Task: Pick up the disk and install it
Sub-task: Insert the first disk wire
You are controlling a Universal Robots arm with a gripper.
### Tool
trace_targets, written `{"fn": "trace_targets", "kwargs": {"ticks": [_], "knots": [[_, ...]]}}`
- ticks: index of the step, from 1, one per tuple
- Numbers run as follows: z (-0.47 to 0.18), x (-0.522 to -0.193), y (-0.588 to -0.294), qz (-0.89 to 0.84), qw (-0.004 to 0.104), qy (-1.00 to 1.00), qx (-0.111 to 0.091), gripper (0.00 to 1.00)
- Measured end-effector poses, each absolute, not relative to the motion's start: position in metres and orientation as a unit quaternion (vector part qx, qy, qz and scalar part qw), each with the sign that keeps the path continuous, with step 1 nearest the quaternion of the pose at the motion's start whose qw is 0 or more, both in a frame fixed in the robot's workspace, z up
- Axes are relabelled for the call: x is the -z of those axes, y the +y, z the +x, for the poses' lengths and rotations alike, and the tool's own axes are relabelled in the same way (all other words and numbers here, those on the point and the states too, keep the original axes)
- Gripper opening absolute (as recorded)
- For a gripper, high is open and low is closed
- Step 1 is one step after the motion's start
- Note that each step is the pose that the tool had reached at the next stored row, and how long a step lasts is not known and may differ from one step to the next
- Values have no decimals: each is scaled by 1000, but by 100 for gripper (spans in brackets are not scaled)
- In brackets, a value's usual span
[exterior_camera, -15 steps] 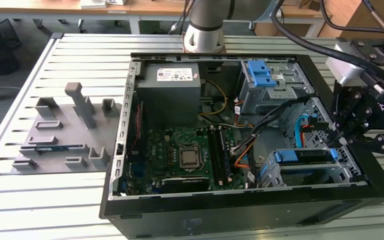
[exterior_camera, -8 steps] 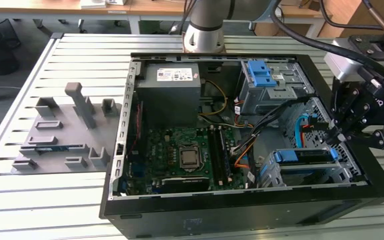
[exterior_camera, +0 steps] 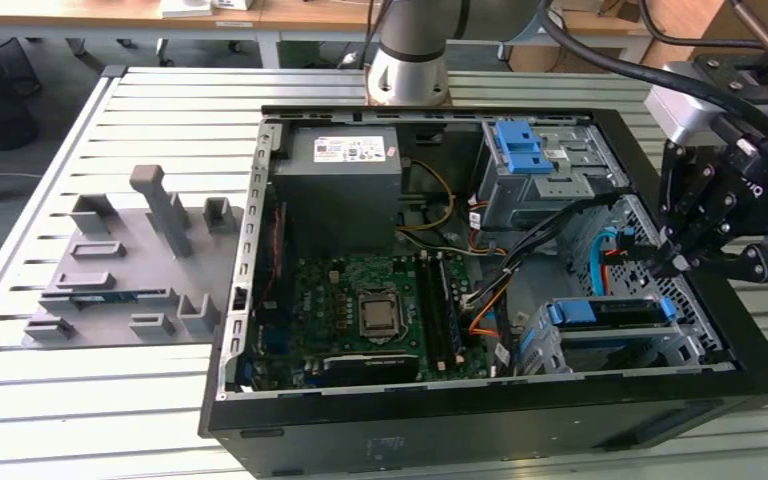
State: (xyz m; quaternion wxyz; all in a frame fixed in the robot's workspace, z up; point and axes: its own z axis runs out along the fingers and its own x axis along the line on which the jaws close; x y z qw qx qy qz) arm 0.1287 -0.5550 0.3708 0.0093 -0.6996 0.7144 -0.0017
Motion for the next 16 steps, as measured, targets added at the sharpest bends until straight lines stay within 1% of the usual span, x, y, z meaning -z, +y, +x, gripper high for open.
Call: {"fn": "trace_targets", "kwargs": {"ticks": [16], "knots": [[129,-371,-527,-689,8,725,3,11]]}}
